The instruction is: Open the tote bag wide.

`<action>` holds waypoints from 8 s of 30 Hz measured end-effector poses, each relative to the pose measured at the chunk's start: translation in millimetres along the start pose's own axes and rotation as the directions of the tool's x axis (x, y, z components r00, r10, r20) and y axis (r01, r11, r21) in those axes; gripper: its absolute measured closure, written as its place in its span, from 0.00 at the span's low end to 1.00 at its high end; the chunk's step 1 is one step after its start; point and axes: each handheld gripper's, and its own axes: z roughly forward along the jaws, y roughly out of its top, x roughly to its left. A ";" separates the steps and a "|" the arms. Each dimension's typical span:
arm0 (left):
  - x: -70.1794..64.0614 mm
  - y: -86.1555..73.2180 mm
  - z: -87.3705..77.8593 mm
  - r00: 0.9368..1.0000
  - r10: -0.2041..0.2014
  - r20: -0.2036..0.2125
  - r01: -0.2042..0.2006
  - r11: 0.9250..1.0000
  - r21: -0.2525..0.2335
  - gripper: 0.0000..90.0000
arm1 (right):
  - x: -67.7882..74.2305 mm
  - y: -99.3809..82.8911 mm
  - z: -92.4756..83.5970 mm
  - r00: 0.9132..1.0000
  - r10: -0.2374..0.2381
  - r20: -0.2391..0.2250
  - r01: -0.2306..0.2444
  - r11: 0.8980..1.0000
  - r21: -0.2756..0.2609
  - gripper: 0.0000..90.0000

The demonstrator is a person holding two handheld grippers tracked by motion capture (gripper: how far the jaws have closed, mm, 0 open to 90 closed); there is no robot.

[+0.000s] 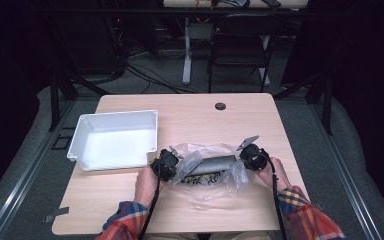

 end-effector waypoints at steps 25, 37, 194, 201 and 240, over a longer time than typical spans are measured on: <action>-8.7 10.8 -85.5 0.996 -0.003 0.092 0.025 0.970 -0.243 0.35 | -6.2 -12.3 -29.3 0.994 0.095 -0.061 -0.098 0.994 -0.051 0.81; -20.3 19.8 -55.2 0.995 0.064 0.078 -0.049 0.983 -0.178 0.61 | 3.0 -16.0 -91.4 0.975 0.127 -0.182 -0.162 0.968 -0.191 0.35; 8.4 23.2 6.1 0.986 0.024 -0.165 -0.021 1.000 0.019 0.96 | -1.6 -33.7 -22.3 0.980 0.193 0.037 -0.195 0.979 0.058 0.99; 11.1 23.6 -20.7 0.995 -0.025 -0.094 0.022 0.999 -0.029 0.66 | 2.7 -29.2 -39.8 0.987 0.146 -0.061 -0.147 0.989 -0.005 0.75; 3.9 -4.7 -4.4 0.999 0.029 -0.027 -0.027 0.997 0.078 0.98 | -22.7 4.0 4.8 0.960 0.209 0.188 -0.207 0.978 -0.033 1.00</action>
